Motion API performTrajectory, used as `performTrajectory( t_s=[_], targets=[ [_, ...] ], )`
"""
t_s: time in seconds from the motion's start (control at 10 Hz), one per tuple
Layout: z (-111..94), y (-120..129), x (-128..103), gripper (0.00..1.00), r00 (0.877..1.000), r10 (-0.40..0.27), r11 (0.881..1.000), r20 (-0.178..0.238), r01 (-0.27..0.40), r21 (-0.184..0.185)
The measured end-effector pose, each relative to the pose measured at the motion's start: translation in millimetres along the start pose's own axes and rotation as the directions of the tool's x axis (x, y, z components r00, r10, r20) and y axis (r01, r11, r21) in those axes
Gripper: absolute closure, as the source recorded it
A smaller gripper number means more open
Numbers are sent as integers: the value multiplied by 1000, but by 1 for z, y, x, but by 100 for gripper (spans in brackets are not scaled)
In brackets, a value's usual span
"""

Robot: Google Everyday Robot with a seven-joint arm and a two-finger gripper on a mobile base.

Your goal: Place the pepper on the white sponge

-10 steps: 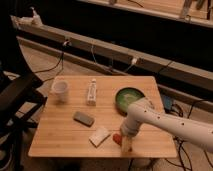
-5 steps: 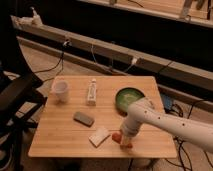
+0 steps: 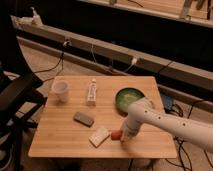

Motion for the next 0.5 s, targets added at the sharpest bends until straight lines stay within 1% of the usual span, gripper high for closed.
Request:
performTrajectory(
  t_s=[0.5],
  targets=[
    [0, -1, 0, 100, 1000, -1, 1000, 0, 1, 0]
  ],
)
